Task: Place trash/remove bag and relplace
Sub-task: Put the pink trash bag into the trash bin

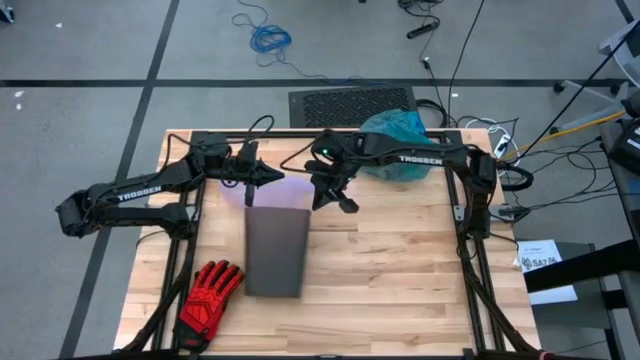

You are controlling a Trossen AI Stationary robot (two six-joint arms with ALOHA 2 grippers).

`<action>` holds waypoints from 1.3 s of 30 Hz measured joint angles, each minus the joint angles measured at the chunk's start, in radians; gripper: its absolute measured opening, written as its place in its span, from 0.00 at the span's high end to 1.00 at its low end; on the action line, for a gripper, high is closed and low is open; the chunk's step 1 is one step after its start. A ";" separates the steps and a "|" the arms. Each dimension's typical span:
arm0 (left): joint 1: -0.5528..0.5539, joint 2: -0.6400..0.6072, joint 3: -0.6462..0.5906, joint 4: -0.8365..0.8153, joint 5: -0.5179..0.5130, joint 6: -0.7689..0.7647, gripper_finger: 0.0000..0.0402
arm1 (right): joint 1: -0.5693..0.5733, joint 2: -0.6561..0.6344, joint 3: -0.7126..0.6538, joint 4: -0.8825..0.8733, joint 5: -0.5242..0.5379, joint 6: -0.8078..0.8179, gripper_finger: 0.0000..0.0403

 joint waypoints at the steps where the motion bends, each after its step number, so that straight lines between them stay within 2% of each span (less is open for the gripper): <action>1: 0.000 0.000 0.000 0.001 0.000 0.000 1.00 | 0.007 -0.001 0.021 -0.025 0.018 0.000 1.00; 9: 0.000 0.000 0.000 0.003 0.000 0.000 1.00 | 0.087 -0.038 0.175 -0.165 0.189 0.014 1.00; 15: 0.000 0.000 0.000 0.010 0.000 -0.001 1.00 | 0.096 -0.039 0.207 -0.279 0.190 0.055 1.00; 18: 0.000 0.000 0.000 0.012 -0.001 -0.001 1.00 | 0.070 -0.039 0.170 -0.301 0.144 0.043 1.00; 21: 0.000 0.000 0.000 0.019 -0.010 -0.003 1.00 | 0.038 -0.038 0.104 -0.250 0.072 0.072 1.00; 28: 0.000 -0.003 0.000 0.020 -0.012 -0.008 1.00 | 0.036 -0.038 -0.058 -0.012 0.090 0.119 1.00; 30: 0.000 -0.016 0.001 -0.026 -0.012 -0.008 1.00 | 0.033 -0.038 -0.076 -0.007 0.091 0.140 1.00; 33: 0.000 -0.021 0.047 -0.209 0.002 0.065 1.00 | 0.033 -0.039 -0.081 -0.028 0.092 0.156 1.00; 36: 0.000 -0.019 0.134 -0.436 -0.001 0.169 1.00 | 0.035 -0.043 -0.083 -0.055 0.091 0.164 1.00; 39: 0.000 -0.014 0.250 -0.562 -0.006 0.210 1.00 | 0.025 -0.065 -0.083 -0.090 0.088 0.129 1.00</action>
